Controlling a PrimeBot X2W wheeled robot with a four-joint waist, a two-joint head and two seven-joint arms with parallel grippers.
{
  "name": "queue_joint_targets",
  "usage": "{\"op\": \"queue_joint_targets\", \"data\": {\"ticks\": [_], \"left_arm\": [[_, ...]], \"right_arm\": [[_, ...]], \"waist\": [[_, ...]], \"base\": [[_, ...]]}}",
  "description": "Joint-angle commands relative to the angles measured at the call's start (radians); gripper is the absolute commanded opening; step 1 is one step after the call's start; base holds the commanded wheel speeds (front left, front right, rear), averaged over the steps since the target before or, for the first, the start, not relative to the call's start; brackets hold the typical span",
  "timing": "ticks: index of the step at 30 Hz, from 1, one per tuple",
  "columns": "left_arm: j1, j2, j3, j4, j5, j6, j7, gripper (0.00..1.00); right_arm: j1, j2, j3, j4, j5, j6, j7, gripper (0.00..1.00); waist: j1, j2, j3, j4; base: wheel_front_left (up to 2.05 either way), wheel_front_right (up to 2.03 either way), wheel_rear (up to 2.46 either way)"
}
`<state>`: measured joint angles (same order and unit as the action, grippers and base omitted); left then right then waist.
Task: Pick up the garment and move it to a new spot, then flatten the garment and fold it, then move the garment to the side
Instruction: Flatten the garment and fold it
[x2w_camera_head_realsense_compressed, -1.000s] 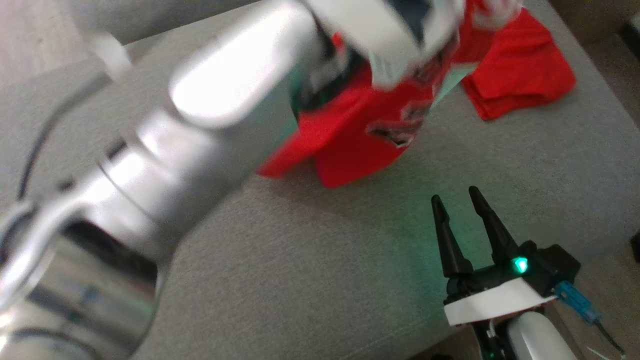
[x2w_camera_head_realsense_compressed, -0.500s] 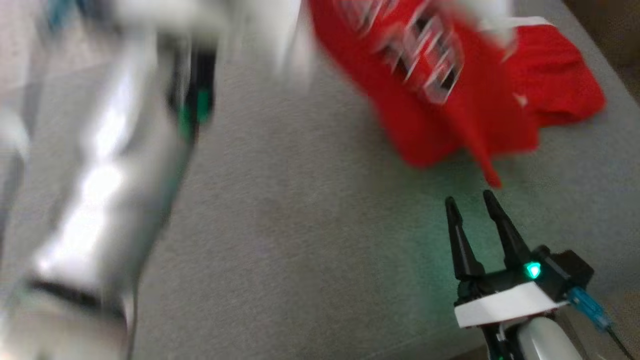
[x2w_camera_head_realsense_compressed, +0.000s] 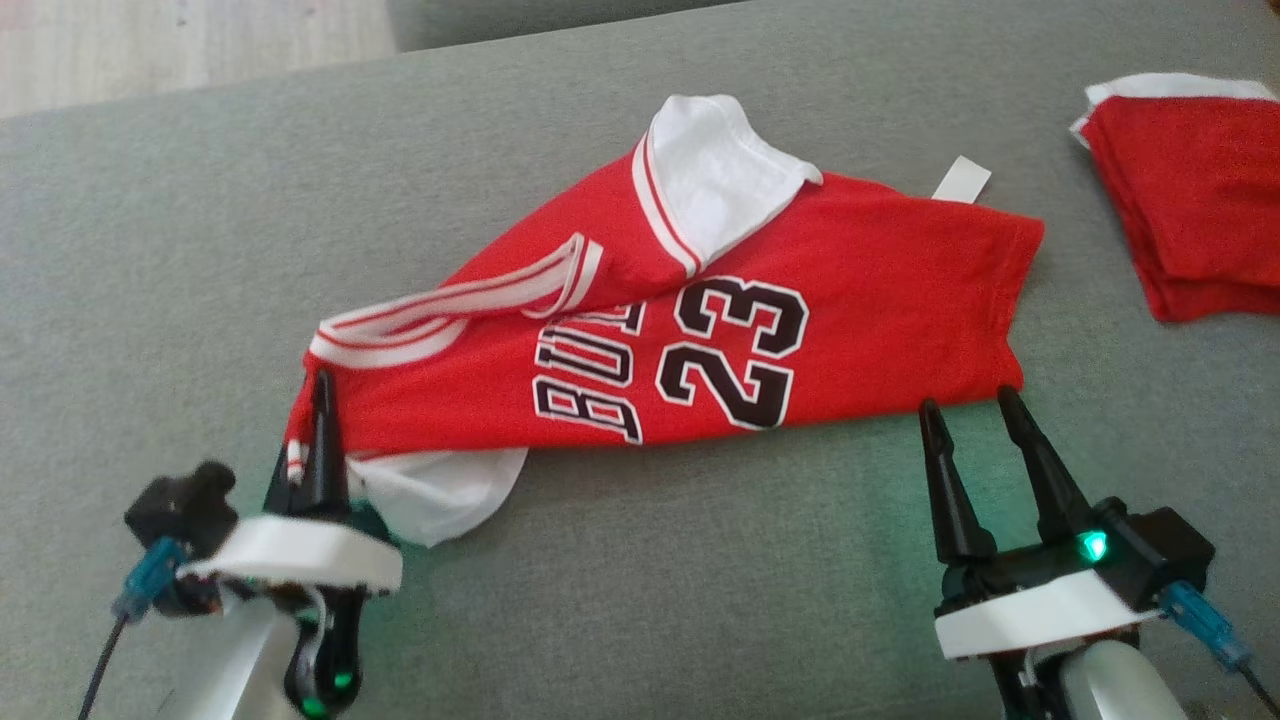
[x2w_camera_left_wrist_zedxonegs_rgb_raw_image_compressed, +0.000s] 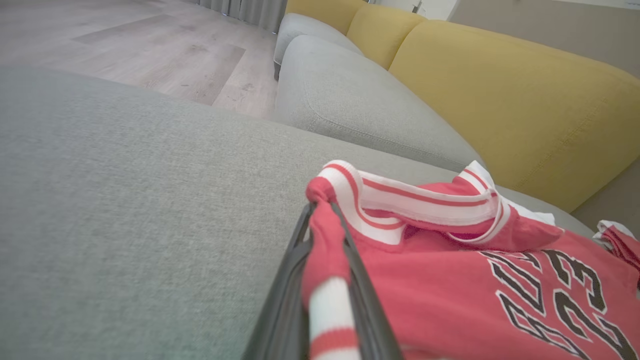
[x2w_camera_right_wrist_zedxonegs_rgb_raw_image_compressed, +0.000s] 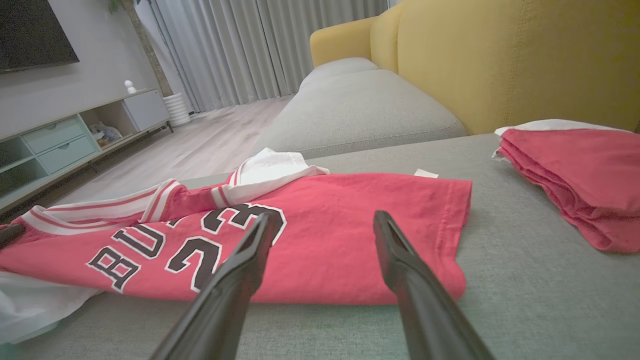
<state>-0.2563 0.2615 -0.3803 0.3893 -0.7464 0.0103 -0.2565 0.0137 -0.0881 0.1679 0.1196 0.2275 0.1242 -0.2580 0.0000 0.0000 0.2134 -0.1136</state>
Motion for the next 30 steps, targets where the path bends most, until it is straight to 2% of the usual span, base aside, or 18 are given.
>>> {"op": "queue_joint_targets", "data": {"ticks": [1,2,3,4,7,10,11,14,18,21,25,30], "left_arm": [[-0.008,0.04,0.046,-0.047,0.021,0.005,-0.005,0.0],[-0.001,0.047,0.048,-0.059,0.034,0.011,-0.005,0.36],[-0.001,0.057,0.045,-0.07,0.048,0.015,-0.005,0.92],[-0.01,0.067,0.045,-0.085,0.063,0.024,-0.005,1.0],[-0.074,0.113,0.025,-0.145,0.13,0.048,0.024,1.0],[-0.189,0.169,-0.026,-0.222,0.217,0.052,0.121,1.0],[-0.189,0.169,-0.026,-0.222,0.217,0.052,0.121,1.0],[-0.342,0.195,-0.094,-0.292,0.28,0.016,0.262,1.0],[-0.554,0.162,-0.219,-0.298,0.297,-0.082,0.523,1.0],[-0.696,0.12,-0.326,-0.249,0.291,-0.125,0.694,1.0],[-0.824,0.064,-0.464,-0.166,0.232,-0.14,0.839,1.0],[-0.936,0.033,-0.606,-0.071,0.149,-0.141,0.878,1.0]], "right_arm": [[-0.002,-0.016,0.02,-0.033,-0.005,0.007,-0.004,1.0],[-0.001,-0.017,0.022,-0.033,-0.006,0.007,-0.004,1.0],[-0.002,-0.018,0.025,-0.032,-0.006,0.007,-0.004,1.0],[-0.002,-0.019,0.028,-0.032,-0.007,0.007,-0.004,1.0],[-0.007,-0.02,0.035,-0.03,-0.008,0.007,-0.004,1.0],[-0.02,-0.021,0.046,-0.031,-0.008,0.007,-0.004,1.0],[-0.02,-0.021,0.046,-0.031,-0.008,0.007,-0.004,1.0],[-0.037,-0.024,0.062,-0.032,-0.006,0.007,-0.004,1.0],[-0.062,-0.024,0.081,-0.029,-0.003,0.007,-0.004,1.0],[-0.084,-0.02,0.096,-0.025,0.0,0.007,-0.004,1.0],[-0.107,-0.009,0.116,-0.016,0.007,0.007,-0.004,1.0],[-0.129,0.005,0.141,-0.008,0.016,0.007,-0.004,1.0]], "waist": [[0.0,0.0,-0.002,0.012],[0.0,0.0,-0.003,0.014],[0.0,0.0,-0.004,0.016],[0.0,0.0,-0.005,0.017],[0.0,0.0,-0.003,0.016],[0.0,0.0,0.01,0.005],[0.0,0.0,0.01,0.005],[0.0,0.0,0.031,-0.015],[0.0,0.0,0.073,-0.05],[0.0,0.0,0.105,-0.085],[0.0,0.0,0.141,-0.136],[0.0,0.0,0.19,-0.191]], "base": [[0.0,0.0,0.0],[0.0,0.0,0.0],[0.0,0.0,0.0],[0.0,0.0,0.0],[0.0,0.0,0.0],[0.0,0.0,0.0],[0.0,0.0,0.0],[0.0,0.0,0.0],[0.0,0.0,0.0],[0.0,0.0,0.0],[0.0,0.0,0.0],[0.0,0.0,0.0]]}}
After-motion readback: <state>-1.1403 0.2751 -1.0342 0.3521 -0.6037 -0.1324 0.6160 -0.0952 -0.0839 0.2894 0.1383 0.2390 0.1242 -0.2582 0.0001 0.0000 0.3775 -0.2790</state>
